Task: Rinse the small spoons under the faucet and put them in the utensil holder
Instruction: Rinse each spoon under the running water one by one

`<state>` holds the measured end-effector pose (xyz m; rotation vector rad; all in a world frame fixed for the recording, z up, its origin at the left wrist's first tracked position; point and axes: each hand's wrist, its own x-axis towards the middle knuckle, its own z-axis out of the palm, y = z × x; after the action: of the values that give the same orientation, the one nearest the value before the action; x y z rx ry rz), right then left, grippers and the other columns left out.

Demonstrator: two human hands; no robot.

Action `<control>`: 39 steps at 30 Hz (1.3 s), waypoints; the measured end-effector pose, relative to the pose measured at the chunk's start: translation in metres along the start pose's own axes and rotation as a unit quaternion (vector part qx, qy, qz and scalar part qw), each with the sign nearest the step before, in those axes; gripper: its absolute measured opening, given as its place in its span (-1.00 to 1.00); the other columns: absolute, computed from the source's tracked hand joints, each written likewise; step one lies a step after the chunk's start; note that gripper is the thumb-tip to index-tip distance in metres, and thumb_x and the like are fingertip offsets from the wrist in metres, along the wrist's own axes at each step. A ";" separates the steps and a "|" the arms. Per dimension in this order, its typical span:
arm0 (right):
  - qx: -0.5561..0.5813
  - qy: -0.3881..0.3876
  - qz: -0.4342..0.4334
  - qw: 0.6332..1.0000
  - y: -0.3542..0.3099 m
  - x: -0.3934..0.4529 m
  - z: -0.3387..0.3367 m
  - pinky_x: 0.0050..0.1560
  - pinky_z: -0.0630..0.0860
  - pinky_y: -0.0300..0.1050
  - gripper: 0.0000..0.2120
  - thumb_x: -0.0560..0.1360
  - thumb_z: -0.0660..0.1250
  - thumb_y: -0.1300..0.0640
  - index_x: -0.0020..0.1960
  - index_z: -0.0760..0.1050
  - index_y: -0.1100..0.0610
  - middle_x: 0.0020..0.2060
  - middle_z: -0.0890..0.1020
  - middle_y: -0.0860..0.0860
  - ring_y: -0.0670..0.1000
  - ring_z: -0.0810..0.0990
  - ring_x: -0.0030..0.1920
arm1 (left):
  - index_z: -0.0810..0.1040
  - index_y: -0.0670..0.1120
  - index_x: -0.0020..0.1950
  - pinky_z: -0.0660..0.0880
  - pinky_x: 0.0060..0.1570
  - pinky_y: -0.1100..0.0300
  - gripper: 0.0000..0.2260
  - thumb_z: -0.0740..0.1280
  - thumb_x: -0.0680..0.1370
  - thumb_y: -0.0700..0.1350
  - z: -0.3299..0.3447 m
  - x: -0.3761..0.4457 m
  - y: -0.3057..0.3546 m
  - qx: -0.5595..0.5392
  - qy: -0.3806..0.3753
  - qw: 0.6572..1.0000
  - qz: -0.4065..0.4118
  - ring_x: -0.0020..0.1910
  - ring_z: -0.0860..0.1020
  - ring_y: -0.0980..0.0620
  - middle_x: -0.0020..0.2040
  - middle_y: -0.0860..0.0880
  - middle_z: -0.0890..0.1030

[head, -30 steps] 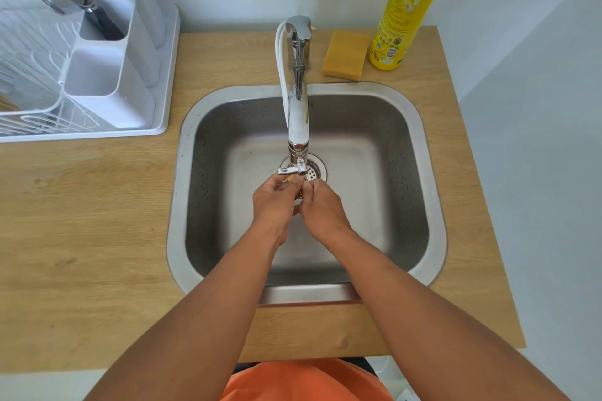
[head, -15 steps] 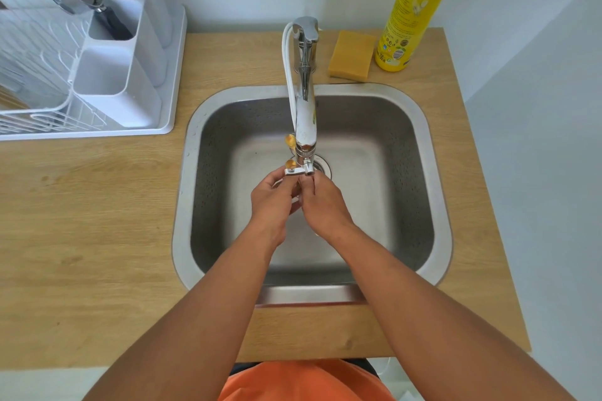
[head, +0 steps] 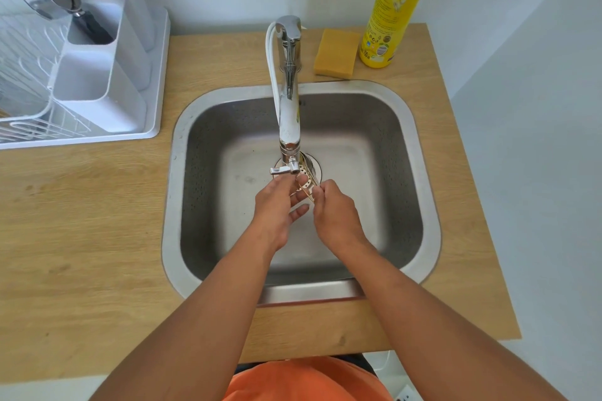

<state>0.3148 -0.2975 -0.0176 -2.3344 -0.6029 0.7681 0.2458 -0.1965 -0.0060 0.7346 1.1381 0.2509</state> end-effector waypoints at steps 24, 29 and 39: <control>0.375 -0.227 0.141 0.888 -0.018 -0.007 -0.001 -0.50 0.40 -0.20 -0.81 0.72 0.14 0.12 -0.04 0.42 0.12 -0.45 0.49 -0.05 -0.05 0.41 -0.49 | 0.71 -0.05 0.12 0.62 -0.22 0.26 -0.87 0.45 0.61 -0.07 -0.031 0.005 0.011 0.090 0.057 0.986 0.129 -0.28 0.64 0.23 -0.17 0.12 0.75; 0.401 -0.249 0.160 0.867 -0.017 -0.015 -0.002 -0.53 0.33 -0.24 -0.82 0.74 0.13 0.10 0.00 0.39 0.14 -0.43 0.49 -0.03 -0.06 0.38 -0.51 | 0.74 0.11 -0.01 0.59 -0.10 0.18 -0.94 0.47 0.60 -0.04 -0.035 0.012 0.014 0.119 0.089 0.979 0.140 -0.25 0.62 0.33 -0.24 0.32 0.71; 0.380 -0.221 0.159 0.884 -0.015 -0.022 0.002 -0.57 0.21 -0.29 -0.73 0.75 0.05 0.03 -0.01 0.43 0.11 -0.46 0.43 -0.08 -0.08 0.29 -0.51 | 0.76 0.09 0.18 0.60 0.17 -0.06 -0.83 0.44 0.62 0.00 -0.025 0.010 0.007 0.157 0.036 0.977 0.140 -0.01 0.69 0.11 -0.01 0.09 0.78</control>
<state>0.2942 -0.2987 -0.0009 -1.5339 -0.0426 1.4112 0.2289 -0.1756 -0.0140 1.1769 1.1542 0.3414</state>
